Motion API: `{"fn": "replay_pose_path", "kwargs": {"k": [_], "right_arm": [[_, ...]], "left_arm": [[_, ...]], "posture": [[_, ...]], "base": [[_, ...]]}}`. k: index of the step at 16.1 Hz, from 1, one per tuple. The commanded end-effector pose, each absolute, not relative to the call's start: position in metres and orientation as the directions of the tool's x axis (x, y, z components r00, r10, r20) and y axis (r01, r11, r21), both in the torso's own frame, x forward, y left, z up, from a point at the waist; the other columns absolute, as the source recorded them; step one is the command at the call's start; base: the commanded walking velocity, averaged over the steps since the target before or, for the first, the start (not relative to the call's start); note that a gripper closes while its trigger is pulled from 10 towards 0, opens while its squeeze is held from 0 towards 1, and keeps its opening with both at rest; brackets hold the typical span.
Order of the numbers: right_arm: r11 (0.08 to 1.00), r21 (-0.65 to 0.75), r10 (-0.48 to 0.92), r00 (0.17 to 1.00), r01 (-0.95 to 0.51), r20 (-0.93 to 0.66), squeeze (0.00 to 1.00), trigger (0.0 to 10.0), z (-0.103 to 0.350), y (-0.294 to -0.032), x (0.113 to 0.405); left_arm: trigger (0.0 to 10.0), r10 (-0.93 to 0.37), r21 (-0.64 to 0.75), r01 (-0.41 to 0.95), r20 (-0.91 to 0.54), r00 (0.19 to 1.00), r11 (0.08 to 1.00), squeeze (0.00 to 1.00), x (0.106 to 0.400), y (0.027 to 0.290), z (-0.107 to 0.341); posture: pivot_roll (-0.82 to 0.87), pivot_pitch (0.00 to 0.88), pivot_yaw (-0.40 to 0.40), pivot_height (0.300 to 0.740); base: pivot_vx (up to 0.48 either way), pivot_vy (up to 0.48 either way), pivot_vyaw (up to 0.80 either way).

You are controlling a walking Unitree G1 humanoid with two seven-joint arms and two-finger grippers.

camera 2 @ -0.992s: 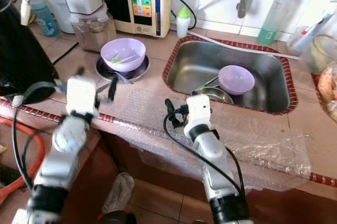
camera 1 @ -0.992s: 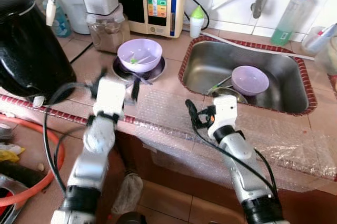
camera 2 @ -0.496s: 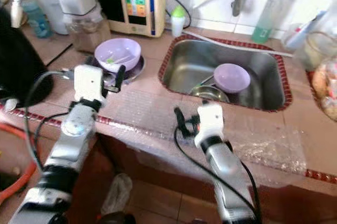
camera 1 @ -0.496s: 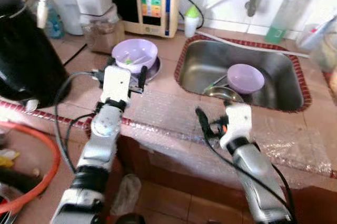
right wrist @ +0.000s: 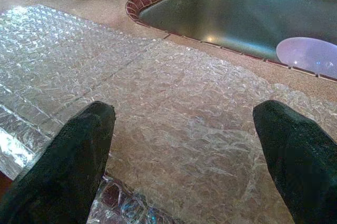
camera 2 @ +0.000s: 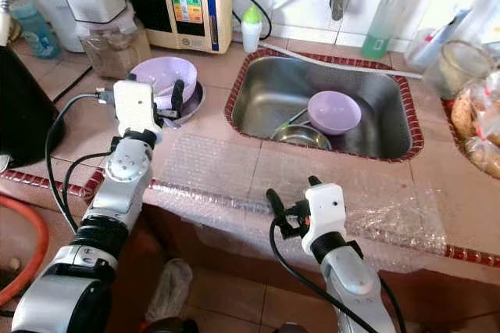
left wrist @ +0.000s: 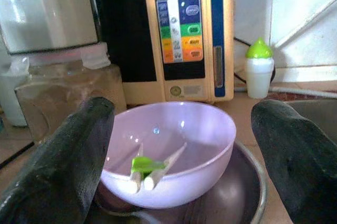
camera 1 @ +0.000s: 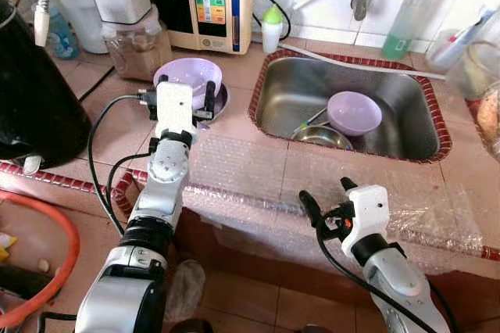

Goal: Kitchen organization

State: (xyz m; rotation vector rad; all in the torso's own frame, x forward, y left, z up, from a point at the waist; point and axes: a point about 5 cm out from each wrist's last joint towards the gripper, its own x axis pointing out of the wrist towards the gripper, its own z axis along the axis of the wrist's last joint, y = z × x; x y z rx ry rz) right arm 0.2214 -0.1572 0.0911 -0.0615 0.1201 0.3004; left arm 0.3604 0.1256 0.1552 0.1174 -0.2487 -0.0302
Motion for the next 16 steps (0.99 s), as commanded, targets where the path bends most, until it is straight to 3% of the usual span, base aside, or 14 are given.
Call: {"fn": "replay_pose_path", "kwargs": {"k": [1, 3, 4, 6, 9, 16], "right_arm": [[0.952, -0.044, 0.296, 0.948, -0.302, -0.117, 0.00, 10.0, 0.096, -0.157, 0.224], [0.949, -0.046, 0.304, 0.946, -0.311, -0.116, 0.00, 10.0, 0.098, -0.156, 0.226], [0.948, -0.044, 0.308, 0.944, -0.315, -0.116, 0.00, 10.0, 0.098, -0.154, 0.228], [0.949, -0.038, 0.307, 0.945, -0.313, -0.114, 0.00, 10.0, 0.098, -0.152, 0.230], [0.951, -0.026, 0.305, 0.947, -0.309, -0.102, 0.00, 10.0, 0.099, -0.147, 0.232], [0.956, -0.031, 0.288, 0.954, -0.291, -0.081, 0.00, 10.0, 0.102, -0.148, 0.241]], "left_arm": [[10.0, -0.019, 0.137, -0.016, 0.252, 0.968, 0.991, 0.00, 0.365, 0.132, 0.159], [10.0, 0.008, 0.099, -0.031, 0.219, 0.976, 0.995, 0.00, 0.368, 0.138, 0.154], [5.7, 0.031, 0.085, -0.048, 0.188, 0.982, 0.995, 0.00, 0.369, 0.143, 0.148], [5.1, 0.024, 0.092, -0.041, 0.179, 0.984, 0.995, 0.00, 0.371, 0.144, 0.146], [0.0, 0.008, 0.069, -0.018, 0.143, 0.990, 0.997, 0.00, 0.375, 0.145, 0.143], [0.0, -0.006, 0.069, -0.004, 0.153, 0.988, 0.998, 0.00, 0.381, 0.143, 0.149]], "posture": [[-0.15, 0.057, 0.029, 0.740], [-0.14, 0.055, 0.028, 0.740], [-0.13, 0.057, 0.034, 0.740], [-0.12, 0.055, 0.041, 0.740], [-0.12, 0.049, 0.051, 0.740], [-0.12, 0.030, 0.057, 0.740]], "base": [[0.000, 0.000, 0.00], [0.000, 0.000, 0.00], [0.000, 0.000, 0.00], [0.000, 0.000, 0.00], [0.000, 0.000, 0.00], [0.000, 0.000, 0.00]]}}
